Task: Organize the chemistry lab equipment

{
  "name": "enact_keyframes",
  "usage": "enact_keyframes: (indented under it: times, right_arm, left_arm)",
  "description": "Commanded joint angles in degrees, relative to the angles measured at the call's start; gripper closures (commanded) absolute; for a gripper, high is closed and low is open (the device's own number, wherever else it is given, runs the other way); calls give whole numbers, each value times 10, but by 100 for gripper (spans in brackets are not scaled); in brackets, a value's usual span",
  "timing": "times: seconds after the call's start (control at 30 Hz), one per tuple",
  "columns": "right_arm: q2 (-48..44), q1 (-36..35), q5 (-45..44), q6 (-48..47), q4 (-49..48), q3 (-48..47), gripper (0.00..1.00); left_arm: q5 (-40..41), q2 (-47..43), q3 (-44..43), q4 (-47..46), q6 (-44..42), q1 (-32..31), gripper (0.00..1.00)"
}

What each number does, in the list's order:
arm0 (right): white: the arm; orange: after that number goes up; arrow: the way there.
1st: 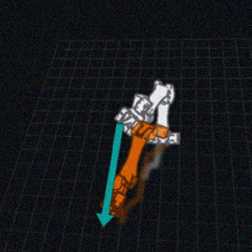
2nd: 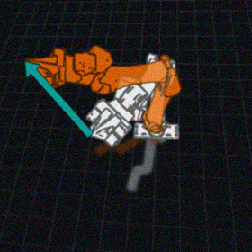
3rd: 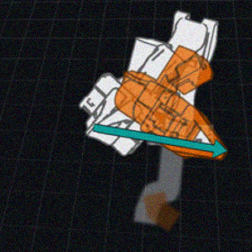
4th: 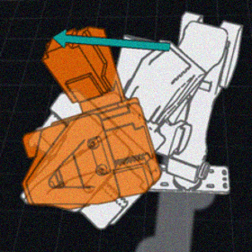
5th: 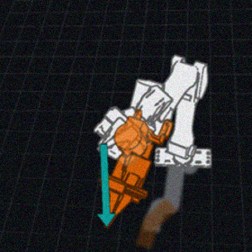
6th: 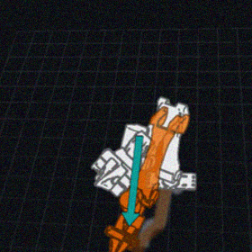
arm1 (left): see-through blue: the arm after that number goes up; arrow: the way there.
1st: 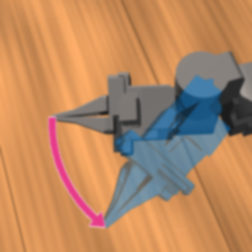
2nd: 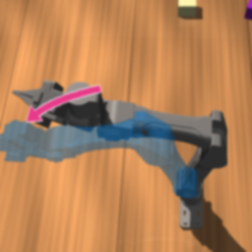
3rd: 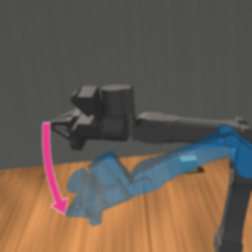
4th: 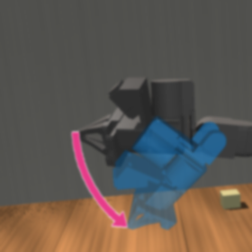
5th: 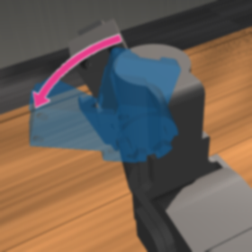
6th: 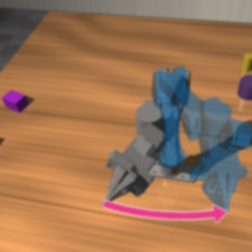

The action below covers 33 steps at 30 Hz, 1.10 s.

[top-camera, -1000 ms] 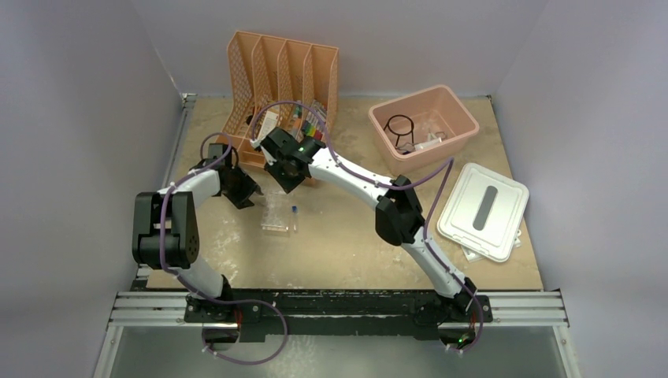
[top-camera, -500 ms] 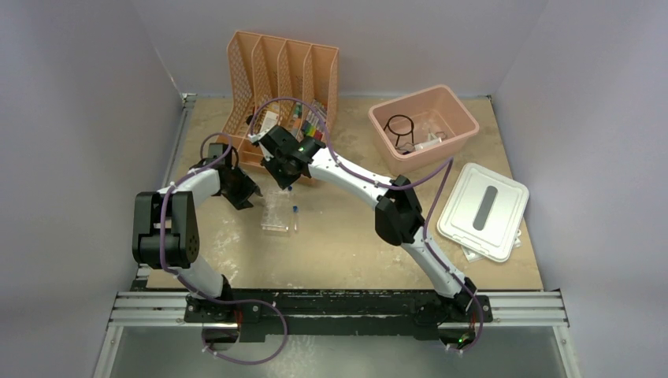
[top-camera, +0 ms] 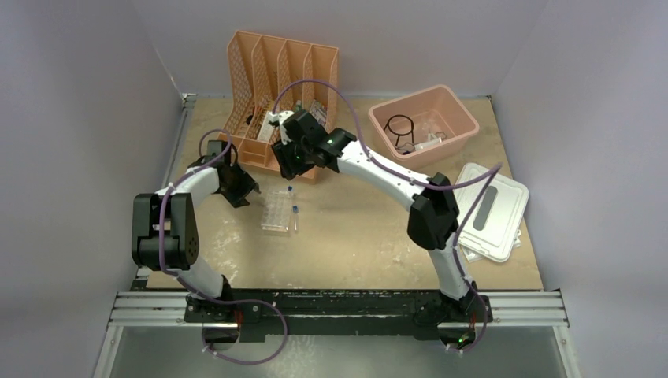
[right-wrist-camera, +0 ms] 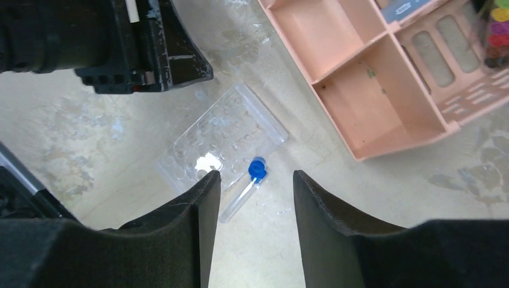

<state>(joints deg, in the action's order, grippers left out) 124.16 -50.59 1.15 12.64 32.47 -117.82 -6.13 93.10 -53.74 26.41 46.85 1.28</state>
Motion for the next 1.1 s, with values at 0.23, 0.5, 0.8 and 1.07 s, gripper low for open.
enact_keyframes:
  times: [0.23, 0.5, 0.8, 1.07]
  right_arm:
    - [-34, -3, 35, -75, -19, 73, 73]
    - [12, -9, 22, -104, 2, 48, 76]
    - [48, -10, 18, -110, -12, 1, 78]
    - [25, -10, 18, -93, -15, 15, 74]
  left_arm:
    - [8, -9, -23, -7, -17, 2, 51]
    - [7, -1, -28, -5, -19, 2, 51]
    - [6, 9, -37, -3, -23, 2, 51]
    - [13, 4, -50, 8, -29, 2, 51]
